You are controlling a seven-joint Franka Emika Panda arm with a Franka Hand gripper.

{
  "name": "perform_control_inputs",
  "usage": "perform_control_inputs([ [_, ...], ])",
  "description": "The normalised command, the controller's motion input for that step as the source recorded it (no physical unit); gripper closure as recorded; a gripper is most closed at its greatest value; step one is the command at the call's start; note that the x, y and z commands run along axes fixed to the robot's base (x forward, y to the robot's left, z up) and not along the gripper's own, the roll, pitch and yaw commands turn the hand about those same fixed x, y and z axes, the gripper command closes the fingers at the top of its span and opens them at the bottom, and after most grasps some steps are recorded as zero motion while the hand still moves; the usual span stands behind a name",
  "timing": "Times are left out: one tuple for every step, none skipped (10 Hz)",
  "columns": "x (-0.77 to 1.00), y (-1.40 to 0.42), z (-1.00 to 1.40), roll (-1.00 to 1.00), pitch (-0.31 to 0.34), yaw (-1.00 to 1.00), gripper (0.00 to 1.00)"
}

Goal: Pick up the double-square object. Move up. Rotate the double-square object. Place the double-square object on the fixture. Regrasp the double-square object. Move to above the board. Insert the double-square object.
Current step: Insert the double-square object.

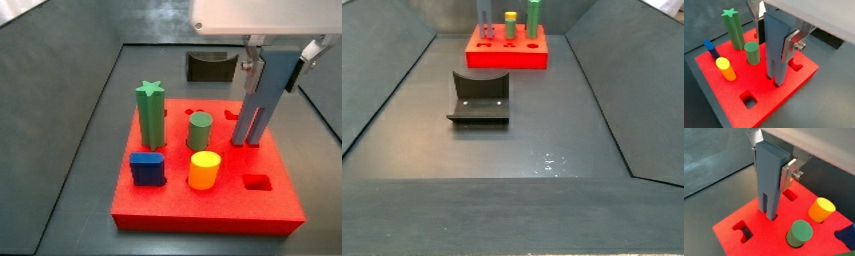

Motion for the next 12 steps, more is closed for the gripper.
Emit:
perform_control_inputs([
  [0.13,0.0,-0.24,-0.26,0.367,-0.03,1.0],
  [0.15,0.0,-0.22,-0.27,0.361,-0.01,1.0],
  [0.13,-0.03,-0.17,-0.31,0.323,-0.02,1.0],
  [0.15,-0.06,-0.47,-0.11,0.287,-0.04,1.0],
  [0.27,-0.2,-0.62,0.05,0.274,-0.05,1.0],
  [0.35,-0.2,-0.63,0.08,0.196,-0.14,1.0],
  [0.4,-0.18,-0.54,0.14,0.114,-0.25,1.0],
  [0.34,-0.02,-0.43,0.14,0.056,-0.49,1.0],
  [0.29,0.0,-0.38,0.07,0.054,-0.6,1.0],
  [0.14,0.03,-0.4,0.01,0.061,-0.43,1.0],
  [0.0,0.06,-0.53,0.0,0.0,0.0,1.0],
  [0.0,0.09,-0.58,-0.07,-0.02,0.14,1.0],
])
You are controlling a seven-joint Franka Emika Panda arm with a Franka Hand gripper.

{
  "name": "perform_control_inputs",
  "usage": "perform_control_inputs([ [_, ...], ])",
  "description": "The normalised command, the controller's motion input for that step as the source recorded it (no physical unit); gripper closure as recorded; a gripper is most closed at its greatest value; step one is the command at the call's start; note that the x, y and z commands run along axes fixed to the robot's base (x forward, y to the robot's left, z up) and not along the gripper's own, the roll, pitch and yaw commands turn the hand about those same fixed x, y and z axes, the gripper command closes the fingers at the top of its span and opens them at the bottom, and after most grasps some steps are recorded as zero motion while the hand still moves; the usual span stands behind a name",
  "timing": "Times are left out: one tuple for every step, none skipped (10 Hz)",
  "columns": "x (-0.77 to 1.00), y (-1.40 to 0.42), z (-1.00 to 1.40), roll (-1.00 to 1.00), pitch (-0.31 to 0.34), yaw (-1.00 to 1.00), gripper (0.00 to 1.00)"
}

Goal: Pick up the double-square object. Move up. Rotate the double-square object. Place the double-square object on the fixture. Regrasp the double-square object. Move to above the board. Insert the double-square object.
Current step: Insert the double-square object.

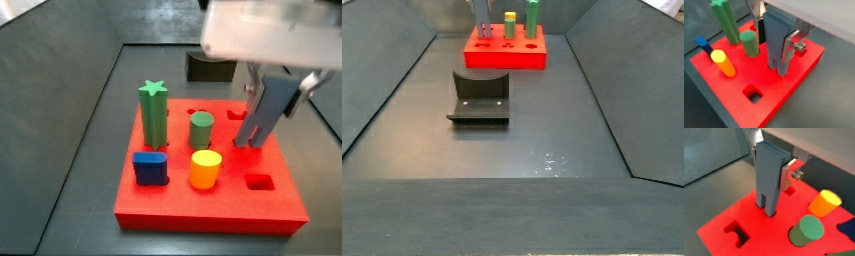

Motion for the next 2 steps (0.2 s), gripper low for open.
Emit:
perform_control_inputs([
  [-0.08,0.07,-0.16,-0.21,-0.107,0.05,1.0],
  [0.0,0.0,0.0,0.0,0.0,0.0,1.0],
])
